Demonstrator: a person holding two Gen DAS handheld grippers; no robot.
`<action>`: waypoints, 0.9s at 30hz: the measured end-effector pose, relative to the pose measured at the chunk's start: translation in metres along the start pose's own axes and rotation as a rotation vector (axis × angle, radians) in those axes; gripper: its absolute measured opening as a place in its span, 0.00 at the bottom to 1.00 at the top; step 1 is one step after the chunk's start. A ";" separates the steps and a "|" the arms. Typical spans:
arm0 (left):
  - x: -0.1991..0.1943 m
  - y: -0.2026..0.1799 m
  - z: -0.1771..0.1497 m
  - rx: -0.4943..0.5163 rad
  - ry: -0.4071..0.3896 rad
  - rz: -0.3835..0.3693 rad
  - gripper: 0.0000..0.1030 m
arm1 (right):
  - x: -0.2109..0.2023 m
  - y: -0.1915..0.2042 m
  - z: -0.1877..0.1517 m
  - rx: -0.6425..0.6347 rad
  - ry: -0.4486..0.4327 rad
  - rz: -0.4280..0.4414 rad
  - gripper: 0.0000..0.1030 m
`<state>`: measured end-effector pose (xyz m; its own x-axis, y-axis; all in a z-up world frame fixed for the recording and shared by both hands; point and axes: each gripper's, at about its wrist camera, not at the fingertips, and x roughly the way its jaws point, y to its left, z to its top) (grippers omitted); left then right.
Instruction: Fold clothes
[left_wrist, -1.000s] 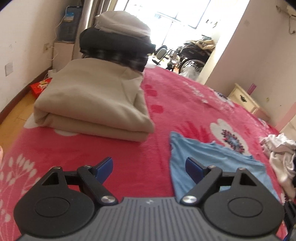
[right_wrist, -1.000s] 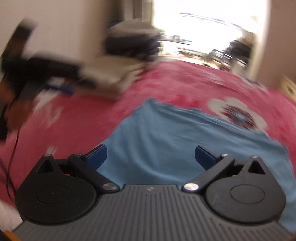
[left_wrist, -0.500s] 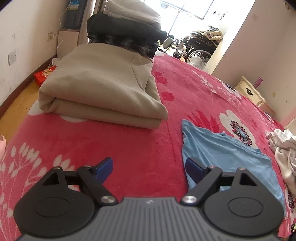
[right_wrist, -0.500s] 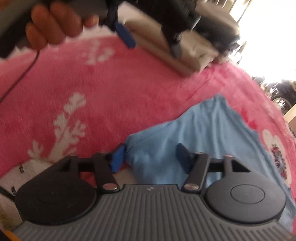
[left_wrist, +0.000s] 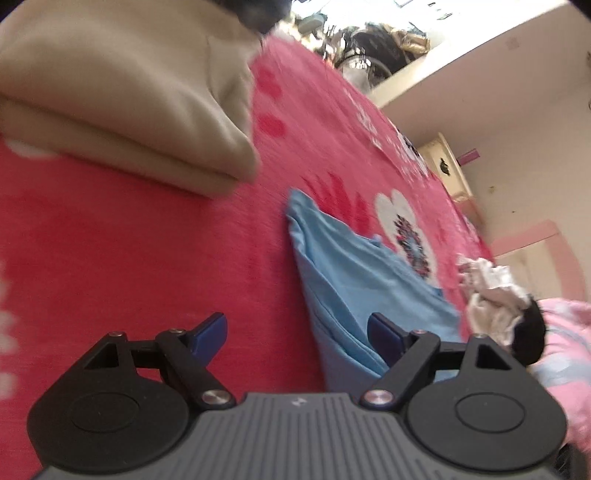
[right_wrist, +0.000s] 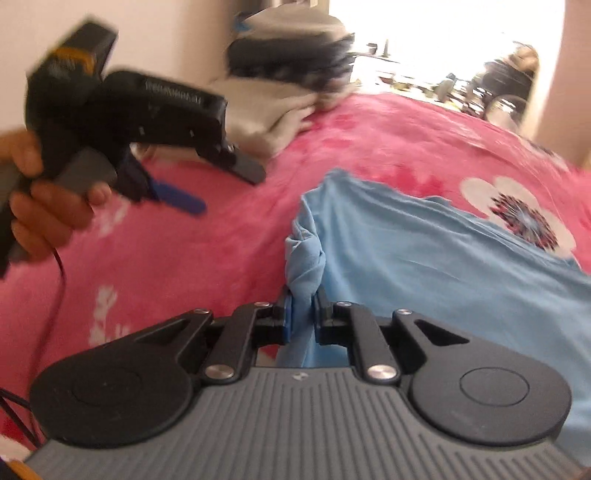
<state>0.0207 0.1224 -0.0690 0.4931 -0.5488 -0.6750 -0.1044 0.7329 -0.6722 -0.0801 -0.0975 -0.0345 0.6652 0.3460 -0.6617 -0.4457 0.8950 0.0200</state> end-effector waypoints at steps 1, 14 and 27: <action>0.009 -0.002 0.003 -0.017 0.018 -0.014 0.81 | -0.002 -0.005 0.000 0.021 -0.007 0.001 0.09; 0.086 -0.010 0.043 -0.176 0.117 -0.030 0.72 | -0.009 -0.035 0.005 0.123 -0.060 0.041 0.09; 0.119 -0.026 0.075 -0.173 0.094 0.083 0.06 | -0.026 -0.043 0.004 0.151 -0.110 0.067 0.09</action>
<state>0.1466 0.0686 -0.1093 0.3948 -0.5308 -0.7499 -0.2916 0.7017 -0.6501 -0.0757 -0.1438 -0.0157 0.7021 0.4279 -0.5693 -0.4022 0.8979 0.1788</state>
